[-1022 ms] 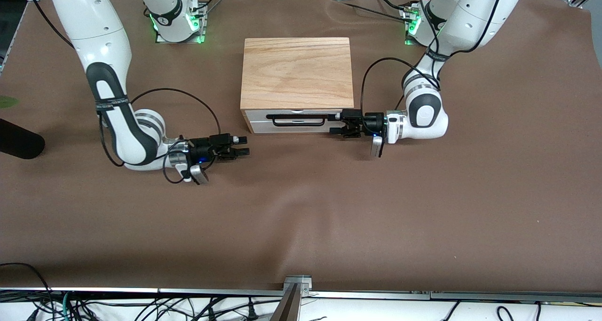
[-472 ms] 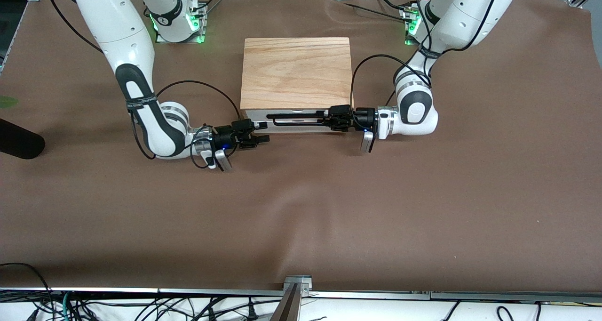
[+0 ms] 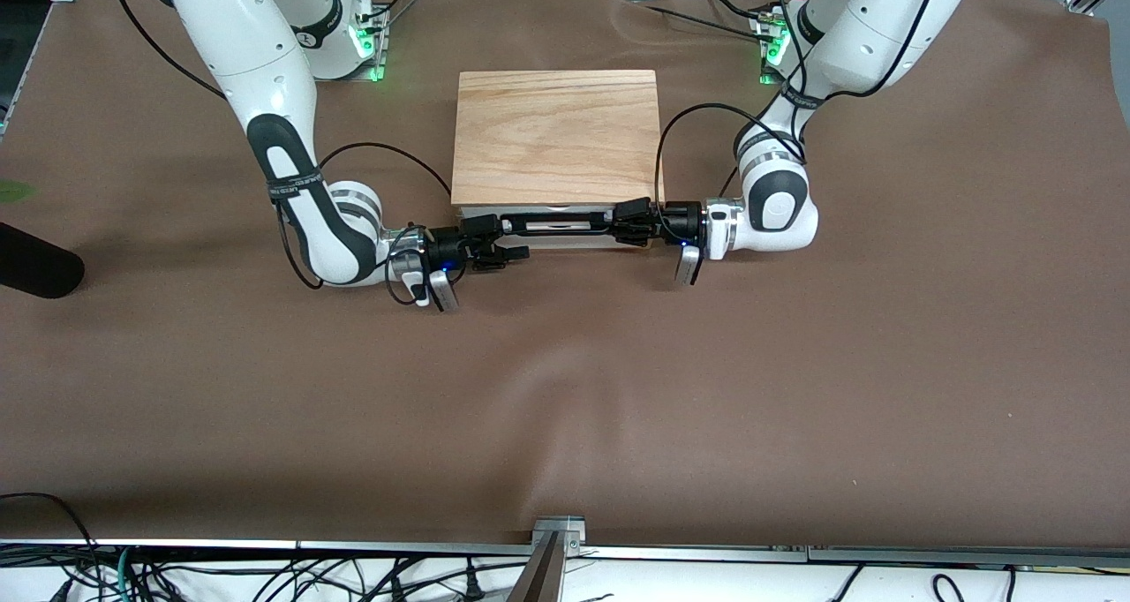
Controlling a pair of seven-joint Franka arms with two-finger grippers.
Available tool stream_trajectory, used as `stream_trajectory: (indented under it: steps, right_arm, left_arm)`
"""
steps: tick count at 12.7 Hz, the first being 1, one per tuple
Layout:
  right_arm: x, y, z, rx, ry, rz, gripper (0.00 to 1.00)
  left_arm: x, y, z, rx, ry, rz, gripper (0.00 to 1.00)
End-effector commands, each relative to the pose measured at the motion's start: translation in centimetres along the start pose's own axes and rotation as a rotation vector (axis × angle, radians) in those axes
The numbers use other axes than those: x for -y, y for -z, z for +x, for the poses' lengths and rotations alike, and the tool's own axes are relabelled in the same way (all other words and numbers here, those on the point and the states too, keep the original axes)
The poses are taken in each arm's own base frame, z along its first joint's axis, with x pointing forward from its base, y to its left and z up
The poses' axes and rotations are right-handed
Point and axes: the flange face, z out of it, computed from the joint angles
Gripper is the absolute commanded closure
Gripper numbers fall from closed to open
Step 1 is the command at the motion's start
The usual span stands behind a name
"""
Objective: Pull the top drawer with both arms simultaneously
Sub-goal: 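Close the left gripper and the right gripper on the handle ends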
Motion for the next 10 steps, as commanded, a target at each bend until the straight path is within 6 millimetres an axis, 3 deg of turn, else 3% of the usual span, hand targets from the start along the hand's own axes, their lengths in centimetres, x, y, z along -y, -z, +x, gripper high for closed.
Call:
stream_trajectory:
  steps: [1,4,6,8,10]
  right_arm:
    - [-0.07,-0.23,-1.04,-0.015,0.003,-0.002,0.0]
    - [-0.1,-0.18,-1.88,-0.009,0.004,0.005,0.02]
    - [-0.05,-0.17,-2.01,-0.007,0.005,0.005,0.08]
    - [0.14,-0.19,-1.95,-0.007,0.028,0.007,0.24]
    - [0.78,-0.25,-1.74,-0.007,0.039,0.009,0.34]
  left_arm:
    - [2.02,-0.26,-3.95,0.044,-0.003,0.015,0.78]
    - [2.2,-0.13,-4.19,0.046,0.008,0.017,0.97]
    - [2.31,-0.04,-4.18,0.045,0.015,0.02,0.99]
    - [2.65,-0.04,-4.26,0.043,0.021,0.022,1.0]
    - [2.66,-0.03,-4.25,0.043,0.021,0.023,1.0]
